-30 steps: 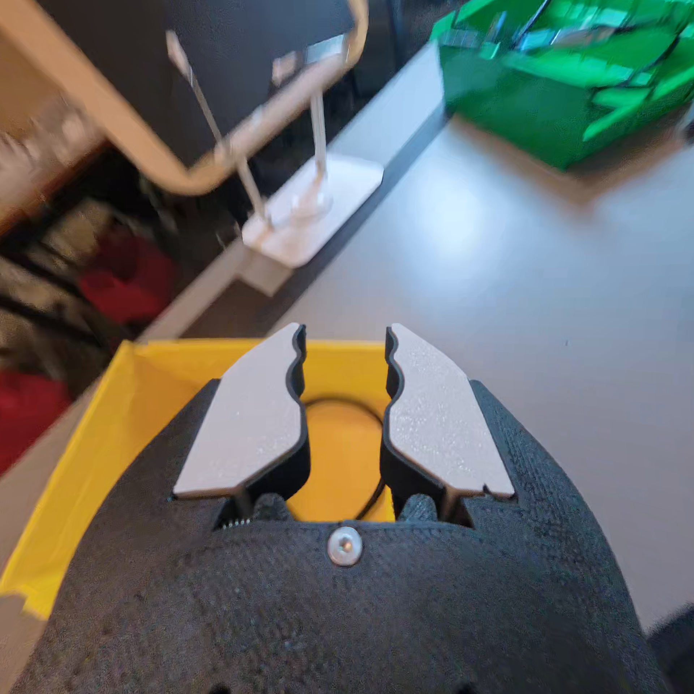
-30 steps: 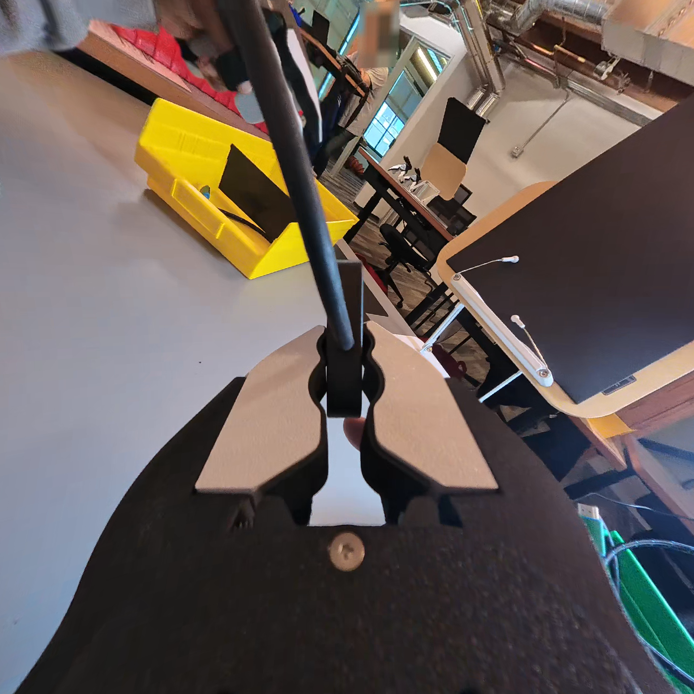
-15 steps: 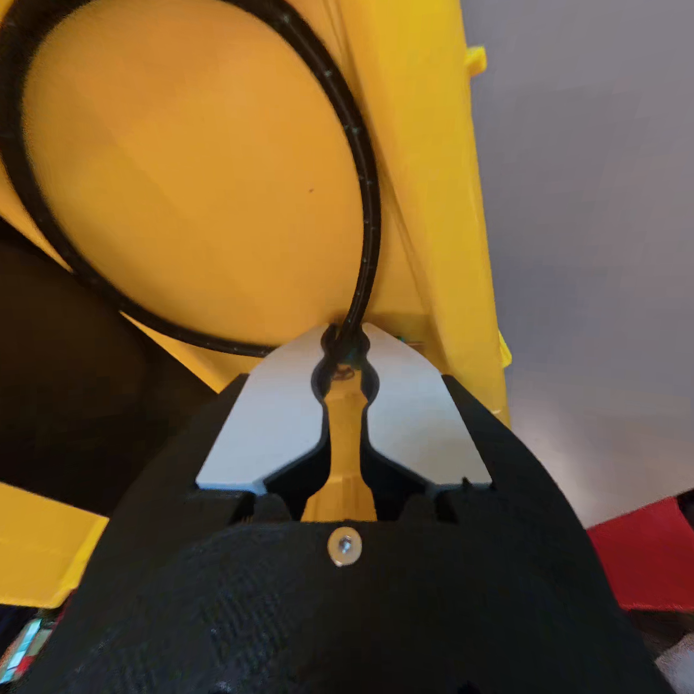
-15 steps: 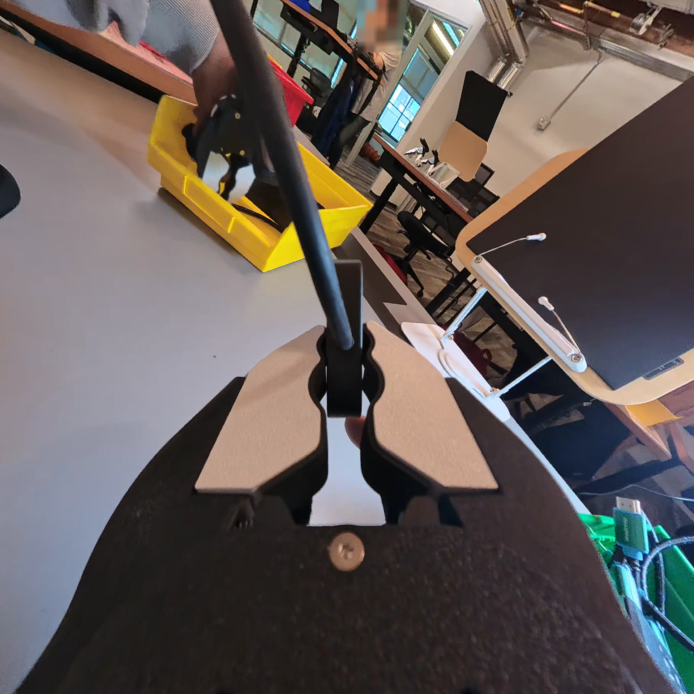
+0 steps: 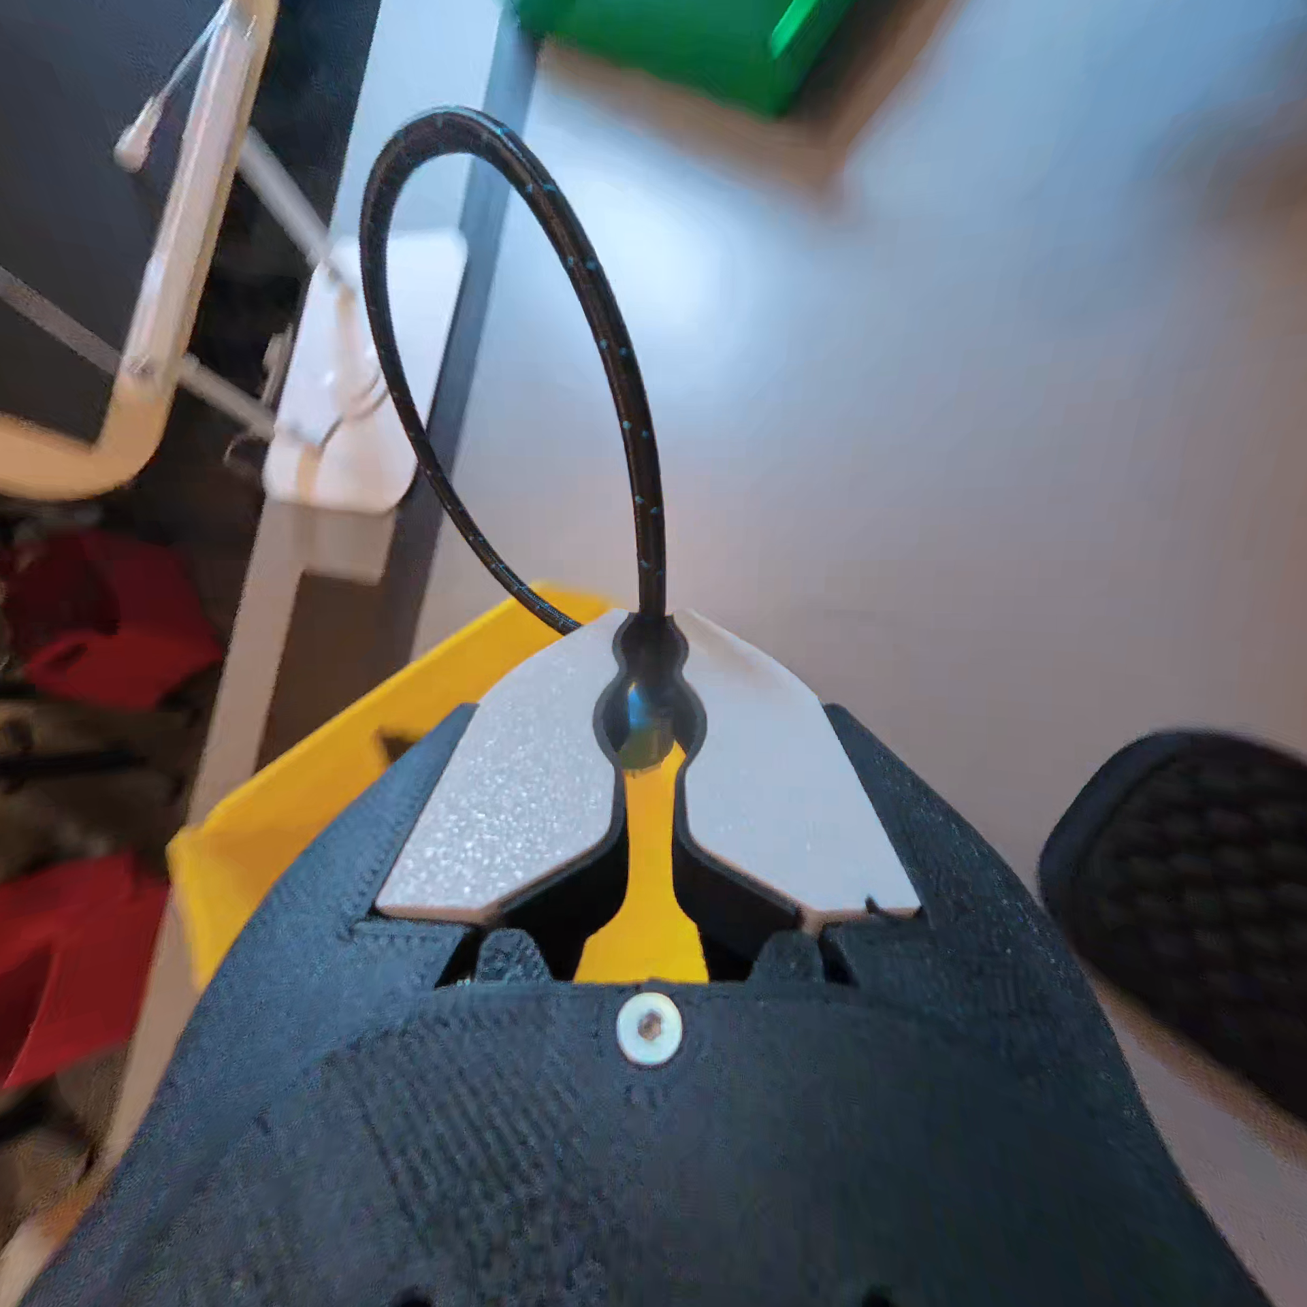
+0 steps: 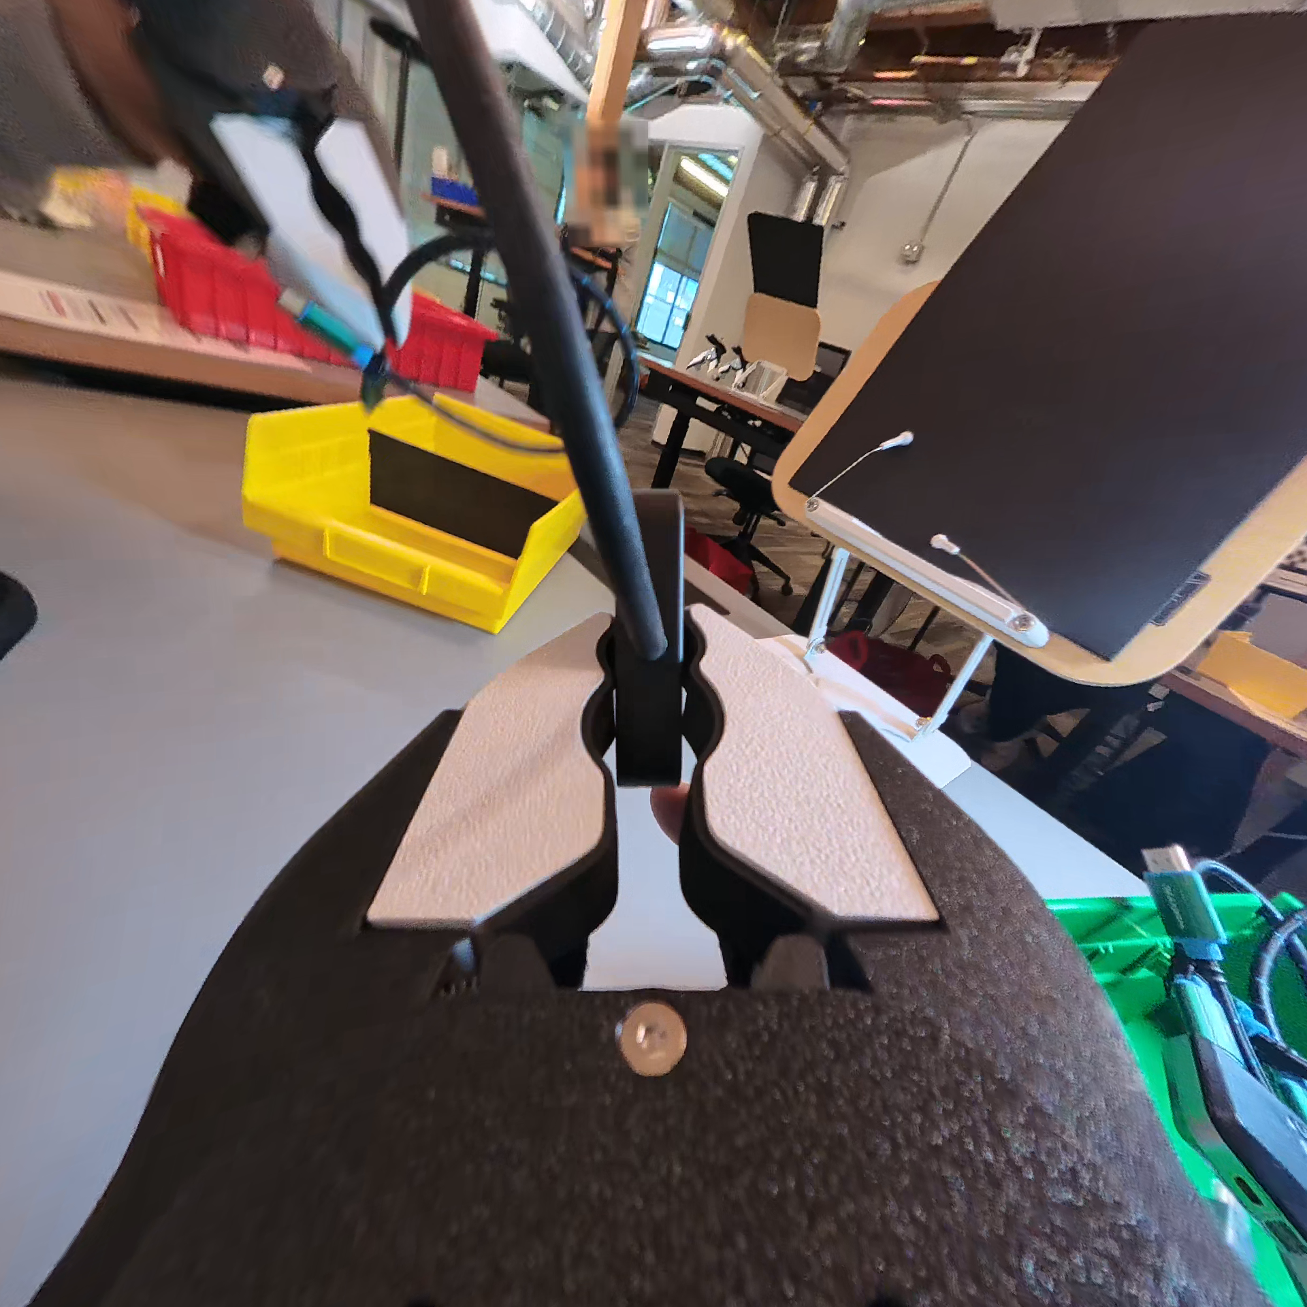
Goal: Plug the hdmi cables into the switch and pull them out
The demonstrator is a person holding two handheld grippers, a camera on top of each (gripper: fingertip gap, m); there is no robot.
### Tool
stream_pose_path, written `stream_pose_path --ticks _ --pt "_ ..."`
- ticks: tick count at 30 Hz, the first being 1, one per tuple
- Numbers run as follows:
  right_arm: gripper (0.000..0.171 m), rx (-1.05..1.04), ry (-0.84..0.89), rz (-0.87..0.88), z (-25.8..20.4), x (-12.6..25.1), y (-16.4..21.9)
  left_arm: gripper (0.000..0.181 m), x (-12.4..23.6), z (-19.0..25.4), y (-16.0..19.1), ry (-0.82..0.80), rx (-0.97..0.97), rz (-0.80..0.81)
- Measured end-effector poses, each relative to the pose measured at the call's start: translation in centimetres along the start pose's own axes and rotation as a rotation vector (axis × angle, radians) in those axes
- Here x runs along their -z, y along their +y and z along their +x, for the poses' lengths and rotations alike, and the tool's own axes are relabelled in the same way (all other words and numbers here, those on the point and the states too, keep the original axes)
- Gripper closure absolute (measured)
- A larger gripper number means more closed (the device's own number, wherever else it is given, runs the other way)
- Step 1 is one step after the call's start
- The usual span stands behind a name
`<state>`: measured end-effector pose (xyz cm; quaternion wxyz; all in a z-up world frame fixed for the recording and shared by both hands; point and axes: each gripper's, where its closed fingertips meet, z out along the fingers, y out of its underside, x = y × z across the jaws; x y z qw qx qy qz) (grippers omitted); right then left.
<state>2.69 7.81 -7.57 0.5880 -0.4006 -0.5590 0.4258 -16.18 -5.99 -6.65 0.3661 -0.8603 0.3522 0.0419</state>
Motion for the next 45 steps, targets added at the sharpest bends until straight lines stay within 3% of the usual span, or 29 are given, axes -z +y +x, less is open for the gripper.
stream_pose_path --ticks 4,8,10,13,19,27,32,39,45 --pt "0.157 -0.039 0.041 0.033 1.3 0.7 -0.7 0.175 -5.3 6.8 -5.6 0.179 0.1 0.331" --pt "0.157 -0.048 0.082 0.03 2.5 1.0 -0.3 0.175 -9.3 11.2 -10.0 0.488 0.438 0.674" --pt "0.157 -0.041 0.1 0.013 3.0 1.0 0.3 0.175 -12.9 11.7 -8.9 0.53 0.546 0.615" --pt "0.157 -0.035 0.099 -0.009 3.1 0.9 1.0 0.173 -17.2 11.3 -4.8 0.444 0.594 0.391" --pt "0.157 -0.017 0.08 -0.027 2.4 0.5 1.4 0.163 -17.2 8.0 -1.8 0.218 0.586 0.345" --pt "0.157 -0.02 0.066 -0.05 1.9 0.2 2.3 0.16 -15.8 5.7 0.6 -0.131 0.217 0.212" --pt "0.157 -0.015 0.046 -0.073 1.4 -0.1 3.0 0.147 -16.2 7.6 0.3 -0.068 0.086 0.19" --pt "0.157 -0.029 0.04 -0.09 1.4 -0.6 3.6 0.136 -17.9 9.5 1.4 0.084 -0.197 -0.022" --pt "0.157 -0.038 0.045 -0.104 1.6 -0.4 4.0 0.133 -19.0 10.3 1.6 0.382 -0.328 -0.203"
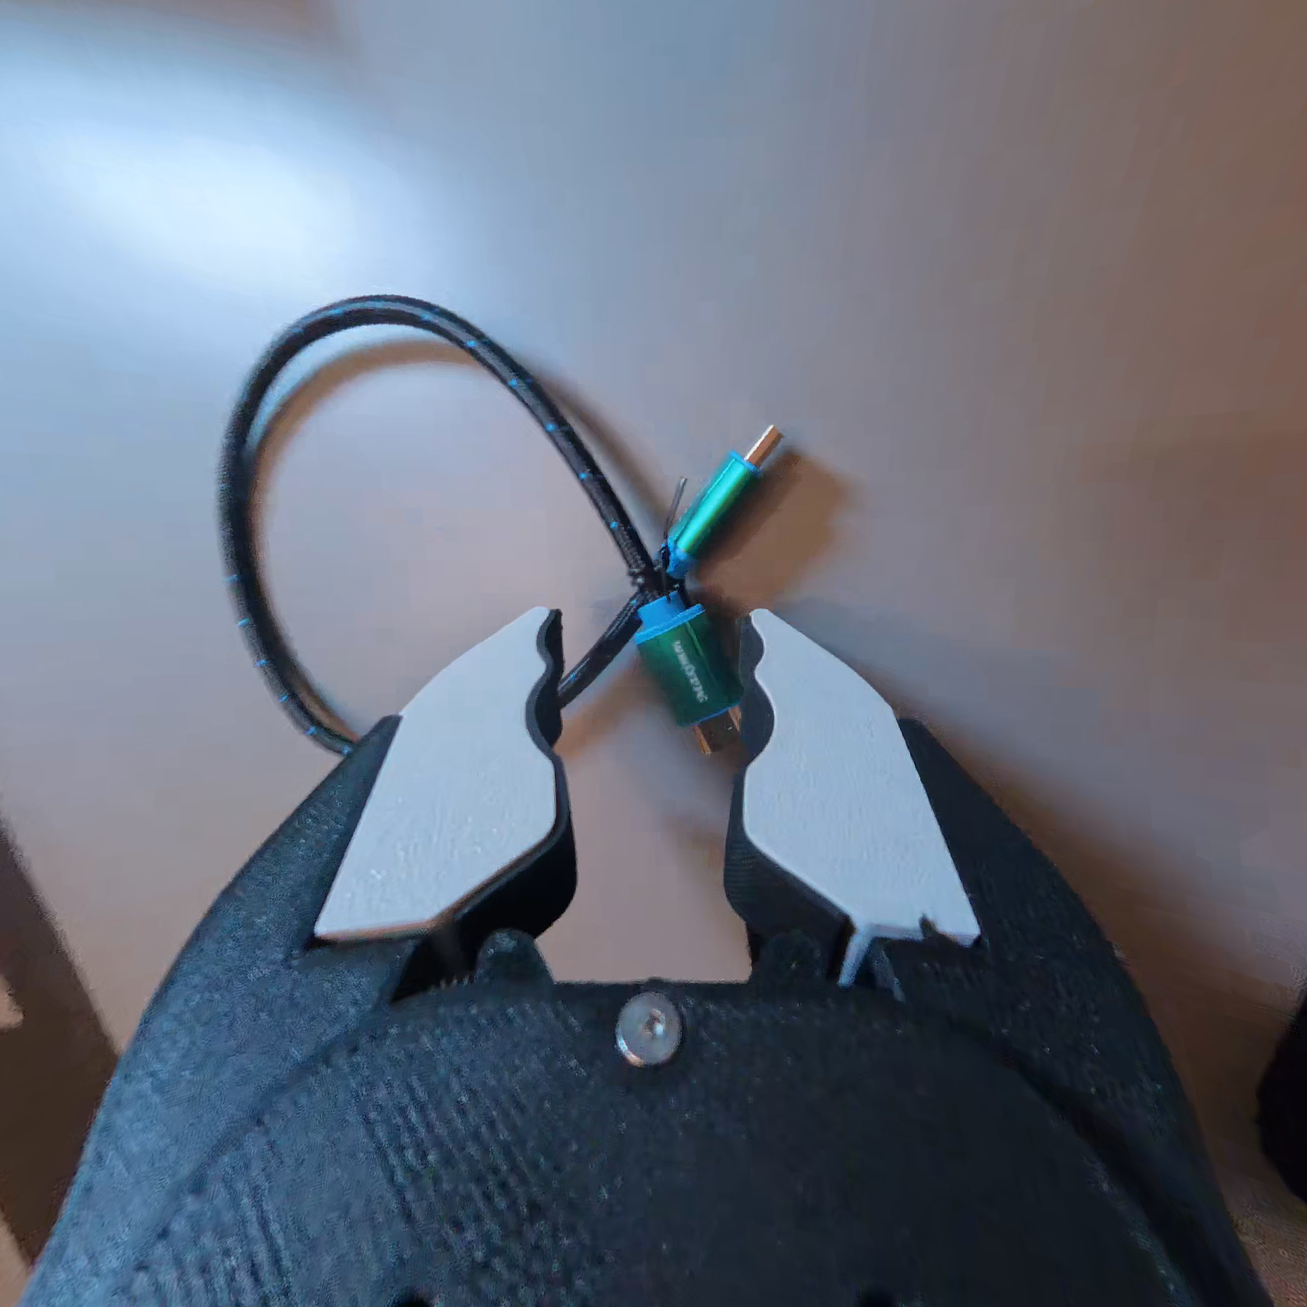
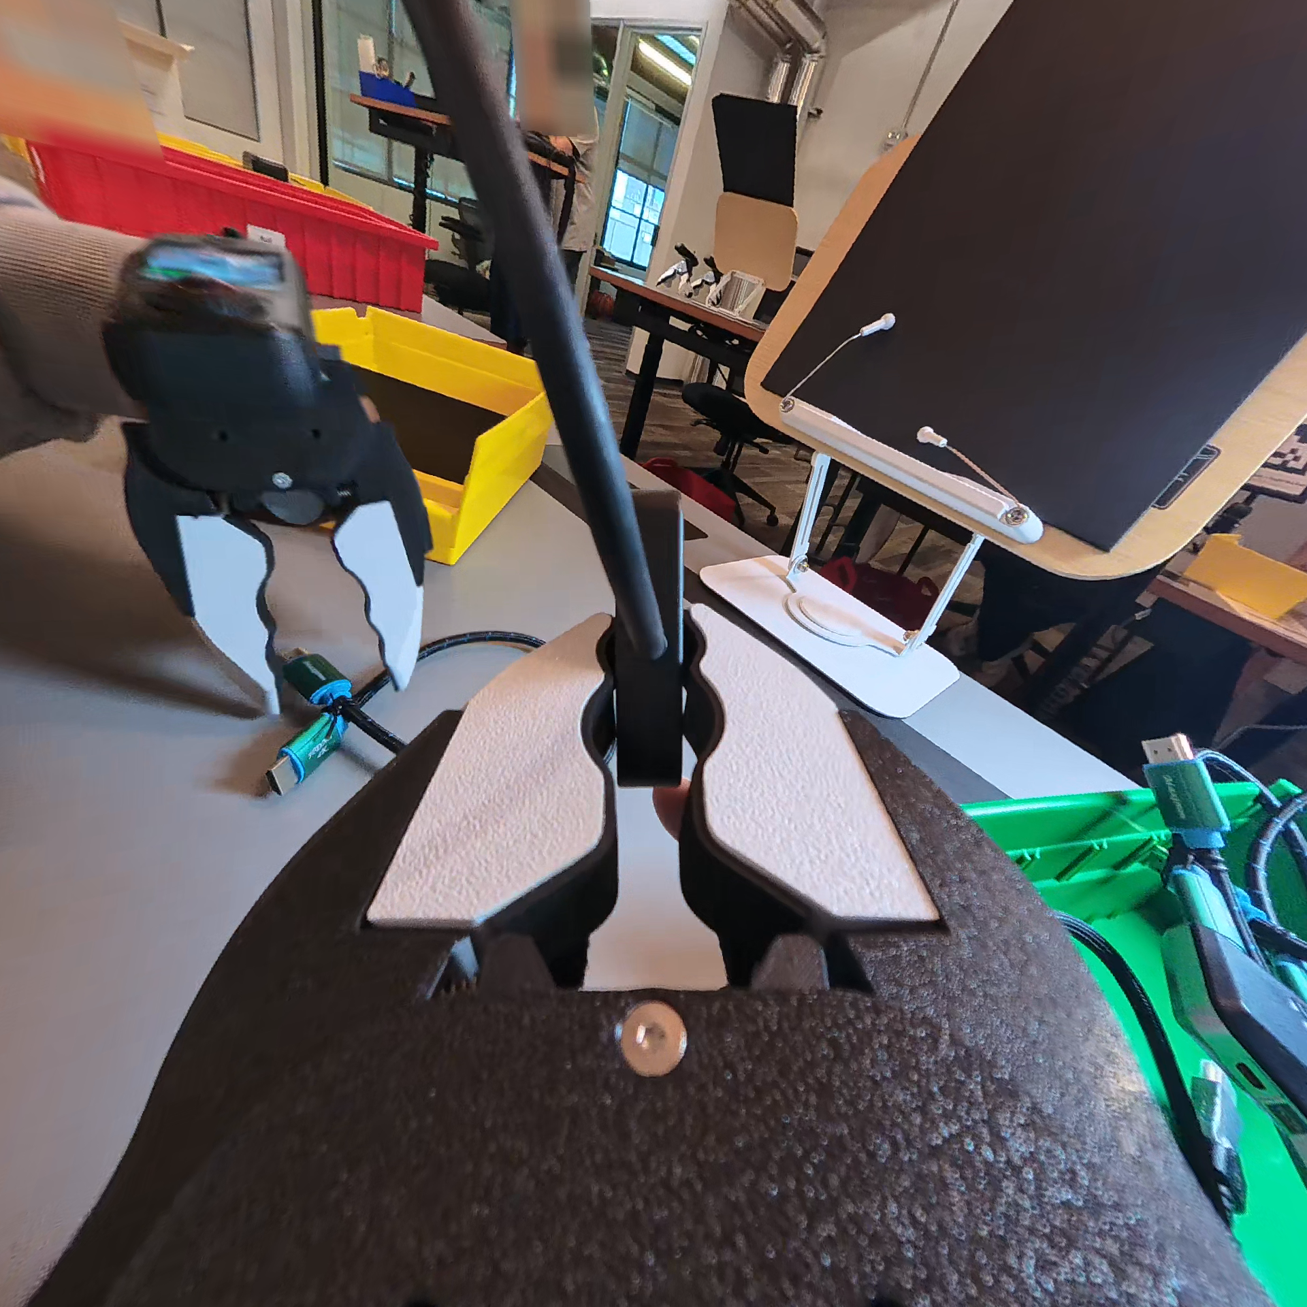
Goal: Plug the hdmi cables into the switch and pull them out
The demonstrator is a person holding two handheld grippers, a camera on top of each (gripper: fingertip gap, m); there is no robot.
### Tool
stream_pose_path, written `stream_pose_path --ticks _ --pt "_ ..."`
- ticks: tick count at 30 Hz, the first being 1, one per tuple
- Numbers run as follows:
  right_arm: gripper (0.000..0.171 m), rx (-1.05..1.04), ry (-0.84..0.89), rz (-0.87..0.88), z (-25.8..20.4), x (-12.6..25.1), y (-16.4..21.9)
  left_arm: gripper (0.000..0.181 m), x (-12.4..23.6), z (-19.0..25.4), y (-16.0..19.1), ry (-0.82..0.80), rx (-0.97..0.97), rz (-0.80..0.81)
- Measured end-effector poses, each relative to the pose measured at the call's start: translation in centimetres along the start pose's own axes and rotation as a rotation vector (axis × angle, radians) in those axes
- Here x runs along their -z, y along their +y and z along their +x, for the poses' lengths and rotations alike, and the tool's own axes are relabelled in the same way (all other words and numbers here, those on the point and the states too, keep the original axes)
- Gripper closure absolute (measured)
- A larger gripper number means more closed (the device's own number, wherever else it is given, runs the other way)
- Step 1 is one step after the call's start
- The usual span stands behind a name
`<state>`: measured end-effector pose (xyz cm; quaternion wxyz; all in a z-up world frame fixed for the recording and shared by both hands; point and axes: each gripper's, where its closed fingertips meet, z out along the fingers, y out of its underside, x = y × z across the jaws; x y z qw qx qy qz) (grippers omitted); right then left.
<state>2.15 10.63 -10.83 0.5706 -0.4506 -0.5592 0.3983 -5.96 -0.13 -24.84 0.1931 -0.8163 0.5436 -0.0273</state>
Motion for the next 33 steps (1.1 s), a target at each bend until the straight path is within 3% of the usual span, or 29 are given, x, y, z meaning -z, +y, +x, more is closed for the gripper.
stream_pose_path --ticks 5,8,11,15,20,25,33 --pt "0.157 0.016 -0.008 0.006 -0.1 0.2 -0.2 0.144 -1.6 0.6 -1.6 0.171 -0.001 0.032" --pt "0.157 0.031 -0.006 0.007 0.0 0.5 -0.2 0.152 -1.9 0.7 -2.4 0.177 0.025 0.091" --pt "0.157 0.036 -0.005 0.016 0.3 0.6 -0.4 0.159 -1.4 -1.8 -2.3 -0.019 0.072 0.121" --pt "0.157 0.114 -0.004 0.029 0.2 0.7 -0.3 0.162 3.2 -7.0 -2.2 -0.315 0.29 0.223" --pt "0.157 0.495 0.071 -0.084 0.1 0.1 1.9 0.163 8.2 -9.5 -3.8 -0.56 0.266 0.168" --pt "0.157 0.803 0.049 -0.219 -2.0 -0.8 4.6 0.163 6.8 -9.5 -5.7 -0.641 0.159 0.079" --pt "0.157 0.779 0.014 -0.312 -3.4 -1.6 5.8 0.163 3.8 -8.2 -5.5 -0.625 0.126 -0.019"
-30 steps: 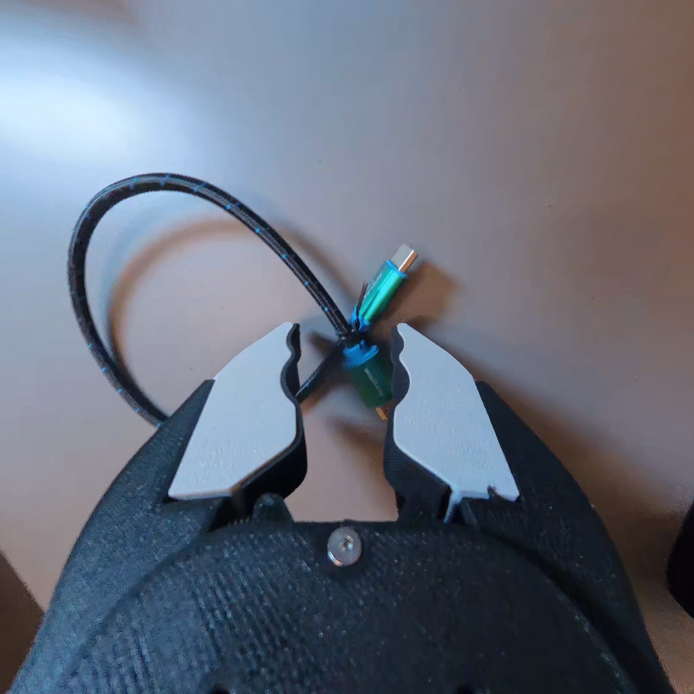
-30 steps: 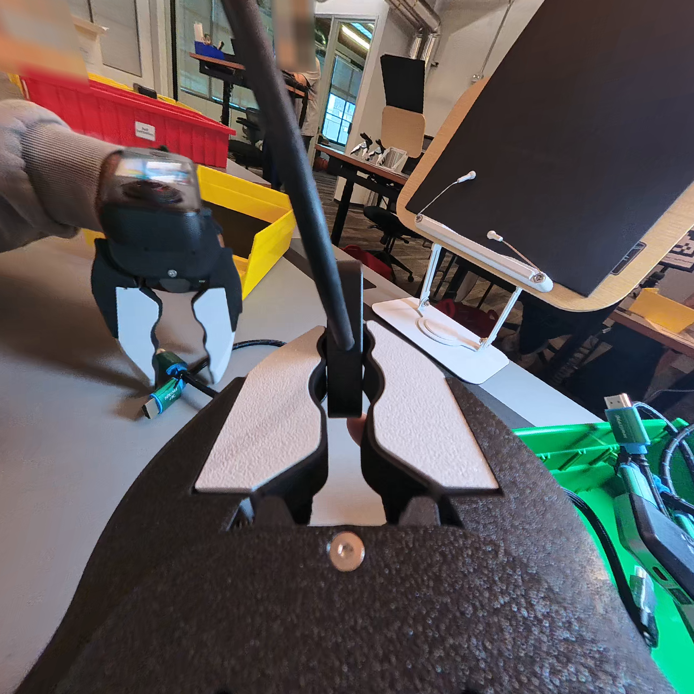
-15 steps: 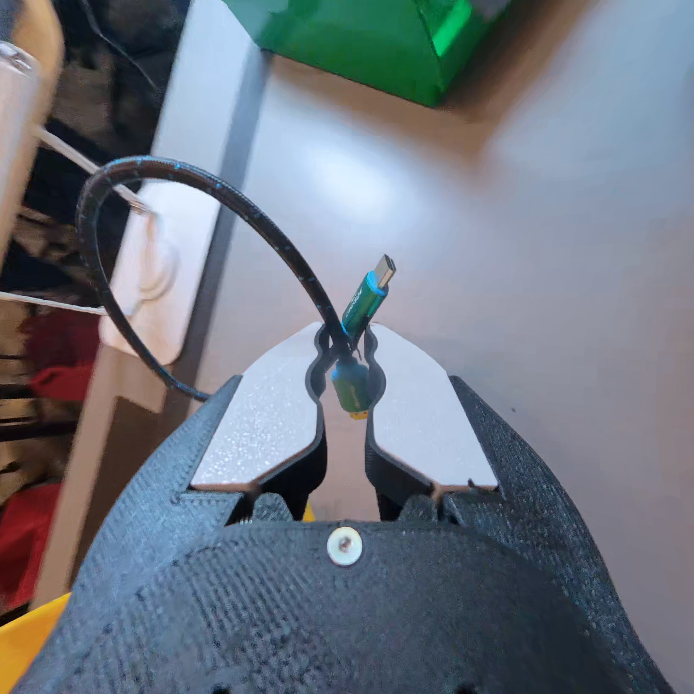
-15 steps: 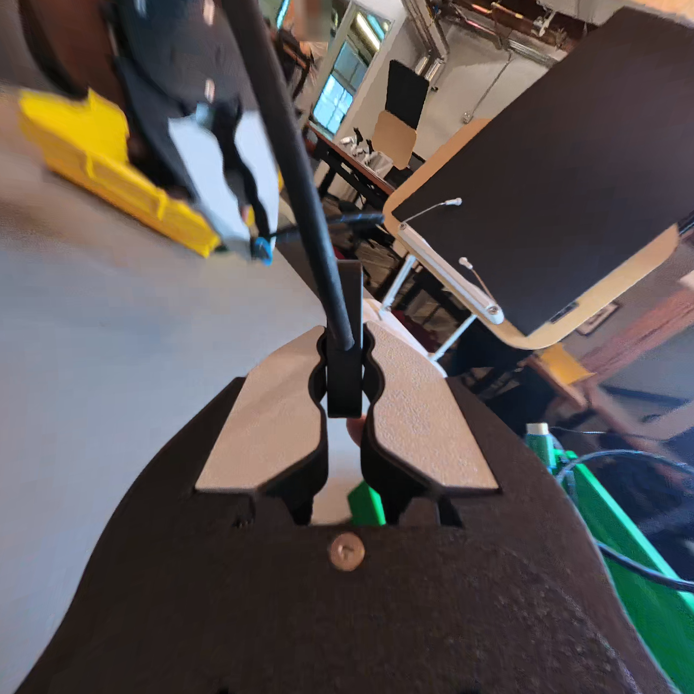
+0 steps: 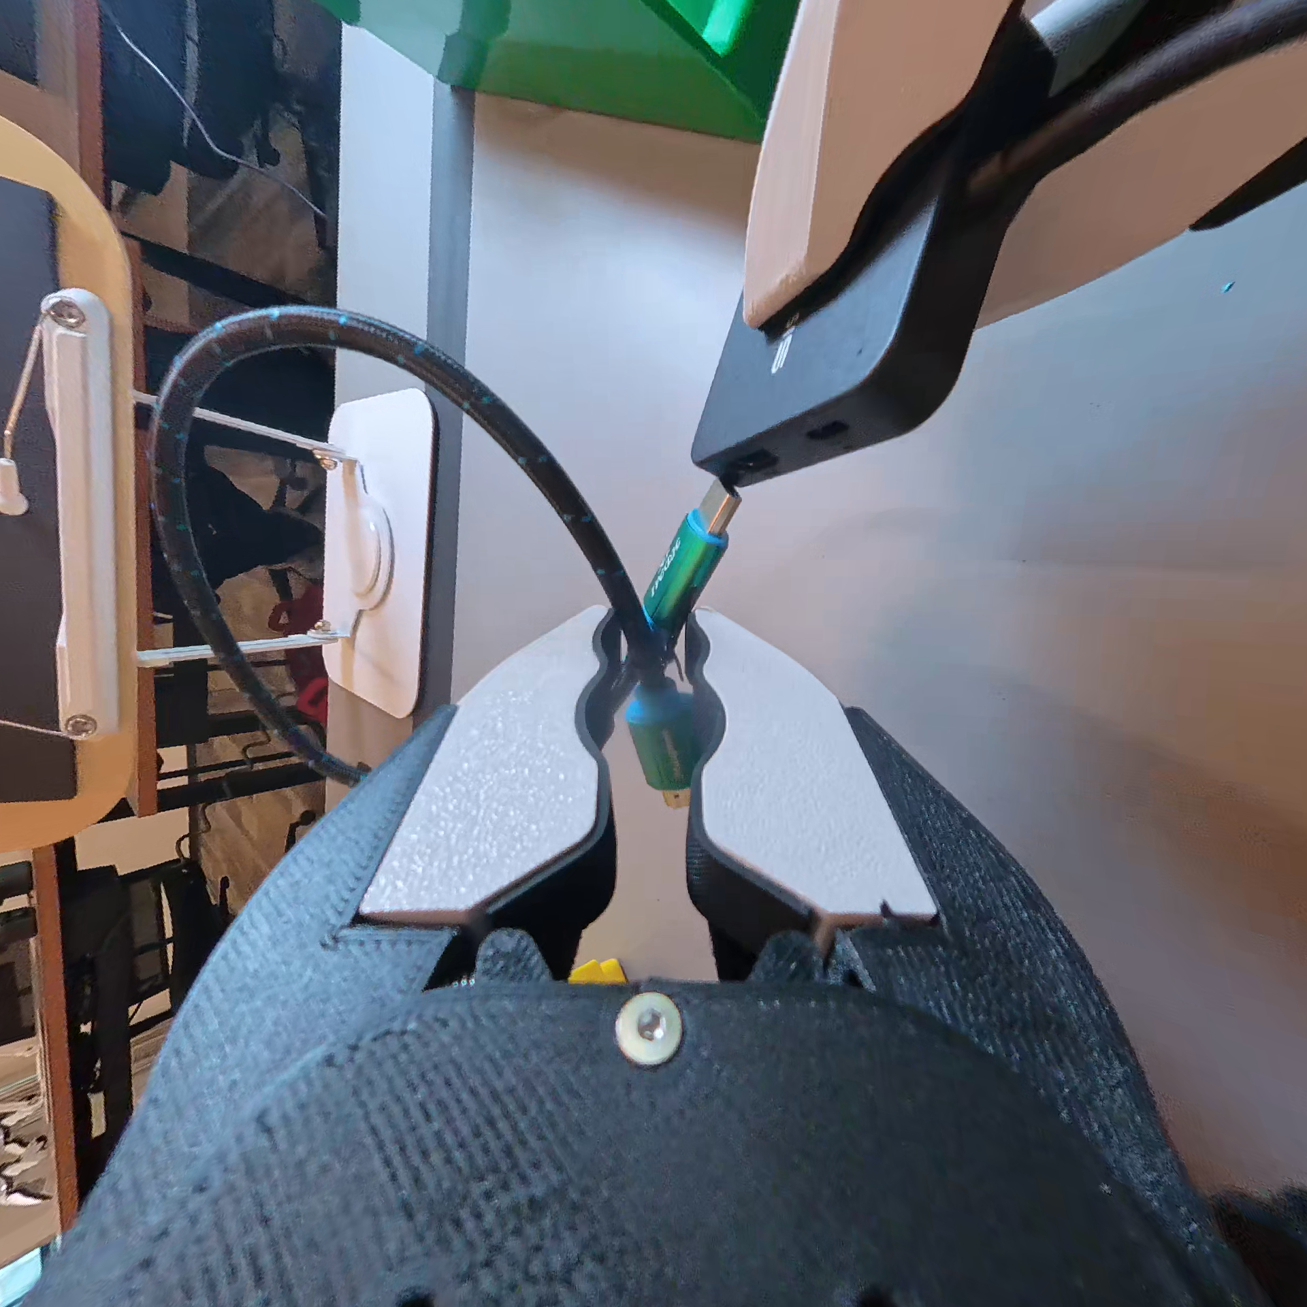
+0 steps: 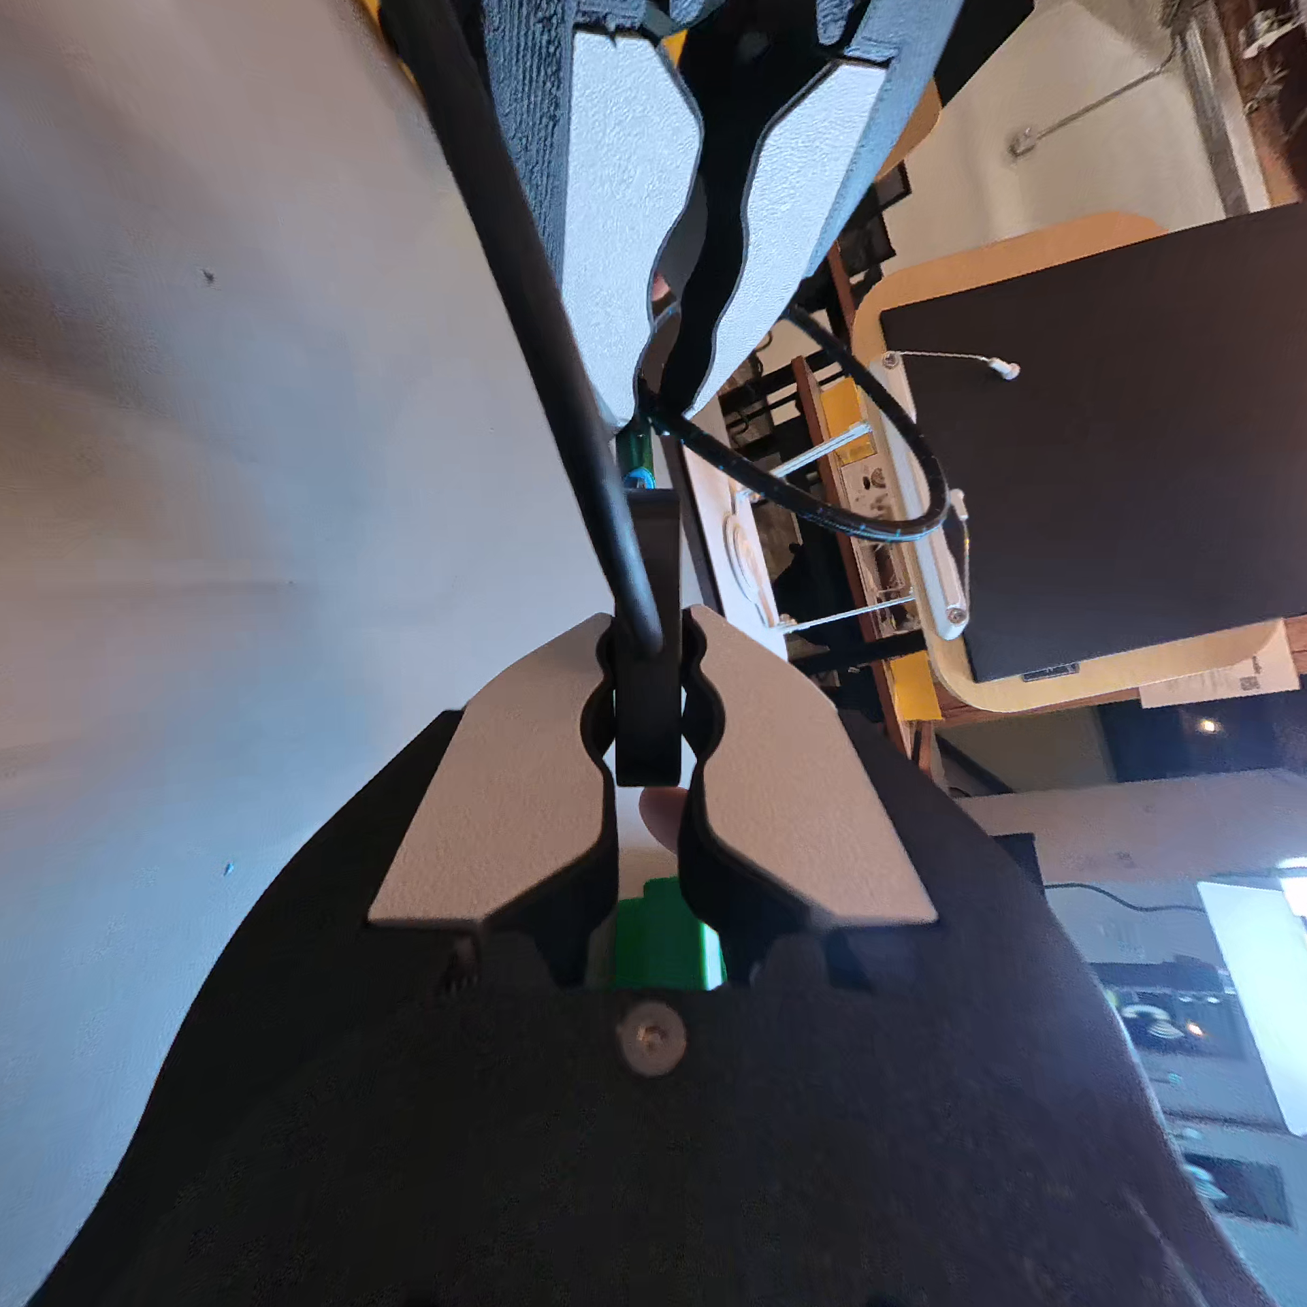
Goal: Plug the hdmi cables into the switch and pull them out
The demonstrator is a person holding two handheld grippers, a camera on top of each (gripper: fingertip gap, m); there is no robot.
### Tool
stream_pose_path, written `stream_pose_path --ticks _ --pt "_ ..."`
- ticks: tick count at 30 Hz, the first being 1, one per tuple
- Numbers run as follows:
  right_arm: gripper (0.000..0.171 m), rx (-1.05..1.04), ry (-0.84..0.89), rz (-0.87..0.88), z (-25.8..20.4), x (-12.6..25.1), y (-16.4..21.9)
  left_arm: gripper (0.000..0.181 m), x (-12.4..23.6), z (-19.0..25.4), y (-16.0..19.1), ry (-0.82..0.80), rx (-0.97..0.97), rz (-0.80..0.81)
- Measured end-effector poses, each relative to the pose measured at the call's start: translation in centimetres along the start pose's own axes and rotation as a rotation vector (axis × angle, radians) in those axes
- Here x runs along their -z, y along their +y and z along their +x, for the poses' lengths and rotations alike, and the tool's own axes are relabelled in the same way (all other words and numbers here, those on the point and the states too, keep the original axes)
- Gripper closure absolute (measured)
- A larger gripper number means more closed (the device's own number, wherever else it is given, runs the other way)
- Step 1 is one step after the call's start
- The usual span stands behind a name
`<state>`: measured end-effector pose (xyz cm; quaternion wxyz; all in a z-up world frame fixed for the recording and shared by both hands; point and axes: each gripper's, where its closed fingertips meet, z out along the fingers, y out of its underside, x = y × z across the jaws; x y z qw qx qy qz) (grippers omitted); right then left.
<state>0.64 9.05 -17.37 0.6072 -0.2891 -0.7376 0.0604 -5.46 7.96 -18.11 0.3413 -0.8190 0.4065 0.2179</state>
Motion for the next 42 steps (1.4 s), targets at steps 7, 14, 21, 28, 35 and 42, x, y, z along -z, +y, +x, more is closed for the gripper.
stream_pose_path --ticks 7,14,21,28,35,42 --pt "0.157 0.086 -0.02 -0.076 -1.3 -0.5 1.0 0.165 -0.1 1.3 -0.3 0.052 0.017 -0.011" --pt "0.157 -0.034 -0.1 -0.011 -2.1 -0.5 1.1 0.165 0.2 2.0 -0.5 0.106 0.041 0.036" --pt "0.157 -0.223 -0.242 0.138 -2.9 0.3 -0.2 0.165 0.0 2.7 0.0 0.107 -0.019 -0.011" --pt "0.158 -0.343 -0.328 0.219 -3.1 1.0 -1.0 0.166 0.4 3.5 0.5 0.181 -0.003 -0.022" --pt "0.158 -0.398 -0.388 0.268 -3.3 1.6 -1.8 0.167 1.0 4.7 0.3 0.3 0.109 0.003" --pt "0.158 -0.387 -0.439 0.257 -3.9 2.0 -1.7 0.168 1.5 5.7 0.0 0.444 0.196 0.07"
